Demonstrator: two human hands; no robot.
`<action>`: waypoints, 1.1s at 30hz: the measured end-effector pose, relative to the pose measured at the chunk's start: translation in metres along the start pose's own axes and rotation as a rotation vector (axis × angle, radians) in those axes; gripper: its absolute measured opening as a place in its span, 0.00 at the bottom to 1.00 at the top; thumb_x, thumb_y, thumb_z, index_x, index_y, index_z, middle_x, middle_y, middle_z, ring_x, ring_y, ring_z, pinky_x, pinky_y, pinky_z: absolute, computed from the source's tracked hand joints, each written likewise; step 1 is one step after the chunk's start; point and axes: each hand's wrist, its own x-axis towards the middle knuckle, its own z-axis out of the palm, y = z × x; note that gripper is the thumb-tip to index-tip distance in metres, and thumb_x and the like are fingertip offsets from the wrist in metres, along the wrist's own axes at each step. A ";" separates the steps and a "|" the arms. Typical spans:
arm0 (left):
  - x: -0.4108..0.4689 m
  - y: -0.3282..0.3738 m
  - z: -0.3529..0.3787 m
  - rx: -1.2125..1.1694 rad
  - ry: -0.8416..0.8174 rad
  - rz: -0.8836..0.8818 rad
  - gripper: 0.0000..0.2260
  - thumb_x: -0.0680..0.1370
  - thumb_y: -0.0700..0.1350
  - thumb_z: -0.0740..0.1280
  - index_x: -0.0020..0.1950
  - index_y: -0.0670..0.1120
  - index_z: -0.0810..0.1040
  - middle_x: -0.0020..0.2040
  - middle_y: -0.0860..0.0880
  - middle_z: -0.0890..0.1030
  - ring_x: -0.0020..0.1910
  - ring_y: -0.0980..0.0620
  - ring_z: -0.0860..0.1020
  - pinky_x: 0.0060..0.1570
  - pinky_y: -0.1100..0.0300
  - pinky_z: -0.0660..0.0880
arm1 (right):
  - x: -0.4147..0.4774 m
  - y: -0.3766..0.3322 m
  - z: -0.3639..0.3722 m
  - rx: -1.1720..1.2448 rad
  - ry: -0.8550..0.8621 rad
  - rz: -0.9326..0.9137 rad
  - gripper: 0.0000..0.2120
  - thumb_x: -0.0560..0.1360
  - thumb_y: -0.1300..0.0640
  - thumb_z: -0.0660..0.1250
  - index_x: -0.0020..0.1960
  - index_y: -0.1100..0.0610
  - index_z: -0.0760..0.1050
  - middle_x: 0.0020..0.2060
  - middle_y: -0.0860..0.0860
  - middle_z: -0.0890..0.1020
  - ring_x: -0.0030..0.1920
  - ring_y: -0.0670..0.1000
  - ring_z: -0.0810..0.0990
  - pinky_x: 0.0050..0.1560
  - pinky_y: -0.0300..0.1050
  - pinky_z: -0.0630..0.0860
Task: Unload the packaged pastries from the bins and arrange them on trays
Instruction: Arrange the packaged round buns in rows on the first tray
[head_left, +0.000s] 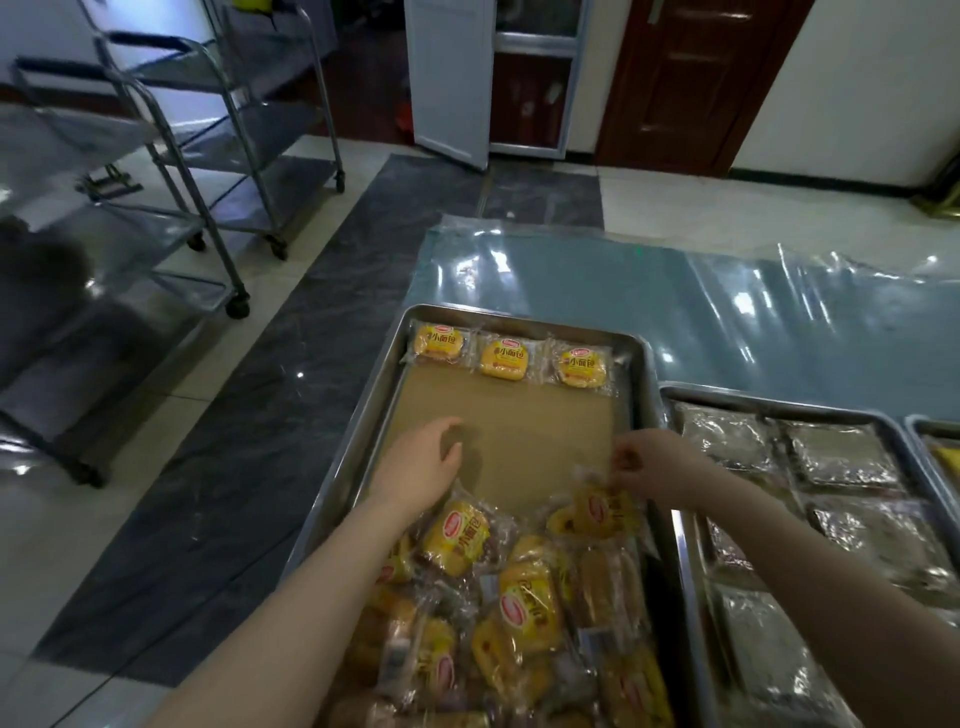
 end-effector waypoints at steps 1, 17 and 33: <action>-0.007 -0.003 -0.003 0.005 -0.041 -0.030 0.15 0.78 0.47 0.63 0.65 0.51 0.72 0.60 0.52 0.78 0.51 0.55 0.77 0.50 0.61 0.73 | -0.002 -0.001 -0.001 0.055 0.094 0.012 0.09 0.74 0.51 0.69 0.37 0.48 0.71 0.36 0.45 0.77 0.37 0.46 0.76 0.33 0.38 0.66; -0.018 -0.018 0.003 -0.313 -0.228 -0.264 0.05 0.72 0.44 0.73 0.42 0.51 0.77 0.42 0.54 0.80 0.41 0.56 0.79 0.35 0.65 0.73 | 0.027 -0.013 0.027 0.696 0.525 0.263 0.21 0.78 0.53 0.64 0.69 0.48 0.63 0.47 0.50 0.80 0.39 0.47 0.79 0.32 0.41 0.71; 0.093 0.013 0.037 0.212 0.151 0.112 0.19 0.77 0.42 0.63 0.67 0.54 0.69 0.68 0.51 0.71 0.71 0.49 0.63 0.72 0.45 0.56 | 0.095 0.003 0.074 -0.188 0.299 -0.056 0.26 0.80 0.41 0.44 0.76 0.40 0.41 0.76 0.47 0.36 0.73 0.52 0.30 0.73 0.60 0.37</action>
